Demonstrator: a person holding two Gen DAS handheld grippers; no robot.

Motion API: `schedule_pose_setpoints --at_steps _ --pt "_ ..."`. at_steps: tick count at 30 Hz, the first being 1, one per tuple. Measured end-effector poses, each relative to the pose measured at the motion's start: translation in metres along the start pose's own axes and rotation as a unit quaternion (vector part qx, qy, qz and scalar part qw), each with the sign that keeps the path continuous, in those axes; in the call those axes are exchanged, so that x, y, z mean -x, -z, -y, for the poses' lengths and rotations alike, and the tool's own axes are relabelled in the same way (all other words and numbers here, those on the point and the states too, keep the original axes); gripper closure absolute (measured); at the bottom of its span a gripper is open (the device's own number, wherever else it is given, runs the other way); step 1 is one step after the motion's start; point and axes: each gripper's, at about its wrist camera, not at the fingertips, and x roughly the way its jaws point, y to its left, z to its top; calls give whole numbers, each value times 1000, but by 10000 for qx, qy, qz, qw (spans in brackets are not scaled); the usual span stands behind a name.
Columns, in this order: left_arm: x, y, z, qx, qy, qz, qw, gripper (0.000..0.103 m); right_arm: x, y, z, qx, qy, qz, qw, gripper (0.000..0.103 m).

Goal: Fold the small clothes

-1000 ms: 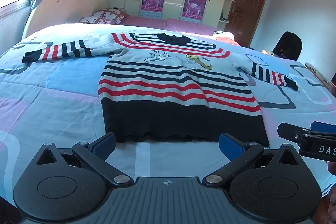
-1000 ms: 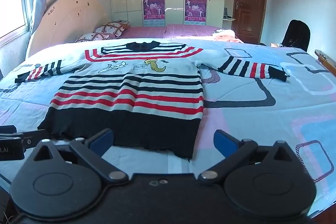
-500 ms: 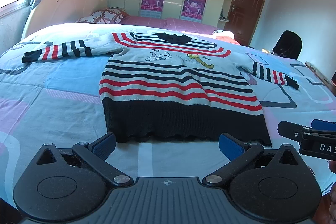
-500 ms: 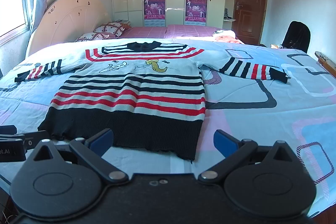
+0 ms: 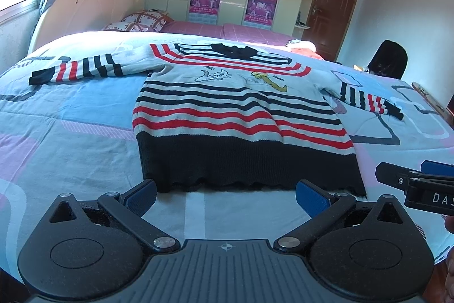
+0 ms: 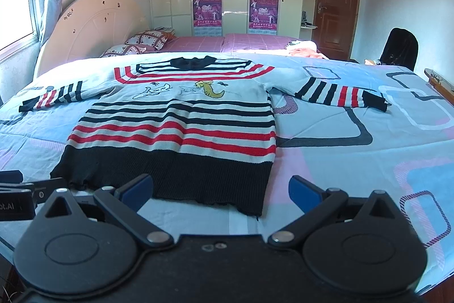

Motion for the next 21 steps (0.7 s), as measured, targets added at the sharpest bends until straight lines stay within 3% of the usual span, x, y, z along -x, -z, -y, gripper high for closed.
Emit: schedule_pose_setpoints --at_steps 21 --pt "0 0 2 10 -35 -21 10000 0 -4 -1 2 16 -10 -21 10000 1"
